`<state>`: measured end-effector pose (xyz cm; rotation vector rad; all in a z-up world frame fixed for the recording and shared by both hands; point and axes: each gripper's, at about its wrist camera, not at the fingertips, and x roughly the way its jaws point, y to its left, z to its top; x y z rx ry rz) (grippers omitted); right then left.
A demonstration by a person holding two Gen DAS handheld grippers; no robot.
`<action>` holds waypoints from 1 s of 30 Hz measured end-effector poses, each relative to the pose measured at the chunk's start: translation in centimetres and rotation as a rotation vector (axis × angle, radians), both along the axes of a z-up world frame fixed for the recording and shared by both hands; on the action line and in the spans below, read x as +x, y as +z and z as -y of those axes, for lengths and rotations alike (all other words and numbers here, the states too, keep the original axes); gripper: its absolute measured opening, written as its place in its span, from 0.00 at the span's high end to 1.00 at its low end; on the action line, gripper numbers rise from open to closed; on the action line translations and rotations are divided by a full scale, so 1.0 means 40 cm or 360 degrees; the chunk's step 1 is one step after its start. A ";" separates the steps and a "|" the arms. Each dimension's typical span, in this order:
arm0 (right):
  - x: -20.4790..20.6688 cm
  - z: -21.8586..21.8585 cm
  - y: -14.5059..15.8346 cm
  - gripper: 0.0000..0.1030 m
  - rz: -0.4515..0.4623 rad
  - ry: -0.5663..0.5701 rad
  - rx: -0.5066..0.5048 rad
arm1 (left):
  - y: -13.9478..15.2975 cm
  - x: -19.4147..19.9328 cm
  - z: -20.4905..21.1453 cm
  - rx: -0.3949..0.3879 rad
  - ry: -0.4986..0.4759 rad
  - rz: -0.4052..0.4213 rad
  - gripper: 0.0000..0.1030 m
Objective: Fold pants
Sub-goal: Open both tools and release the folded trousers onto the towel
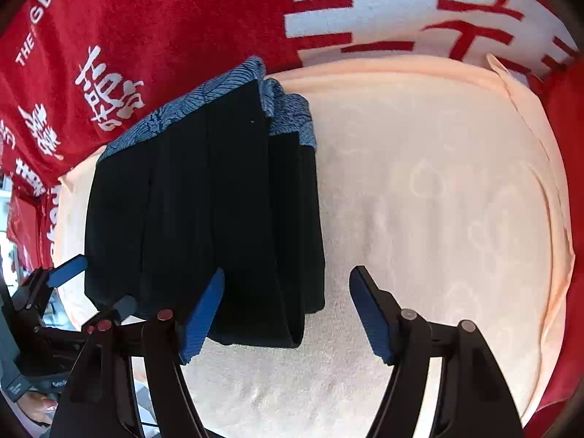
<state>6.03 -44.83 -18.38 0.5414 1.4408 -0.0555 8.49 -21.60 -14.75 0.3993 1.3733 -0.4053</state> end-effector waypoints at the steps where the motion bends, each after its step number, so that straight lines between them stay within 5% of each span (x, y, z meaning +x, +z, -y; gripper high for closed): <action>1: -0.001 -0.002 0.003 0.28 0.0000 -0.0002 -0.0008 | -0.003 0.003 -0.007 0.0000 0.0007 -0.0002 0.01; 11: -0.037 -0.038 0.049 0.28 0.0016 0.0025 -0.0148 | -0.031 0.040 -0.051 -0.0022 0.0042 -0.0035 0.01; 23: -0.087 -0.051 0.064 0.28 -0.0015 -0.0070 -0.0120 | -0.041 0.060 -0.065 -0.0067 0.0023 -0.0063 0.01; 30: -0.102 -0.060 0.061 0.24 -0.0029 -0.0073 -0.0115 | -0.003 0.094 -0.120 -0.0139 0.0151 0.0010 0.01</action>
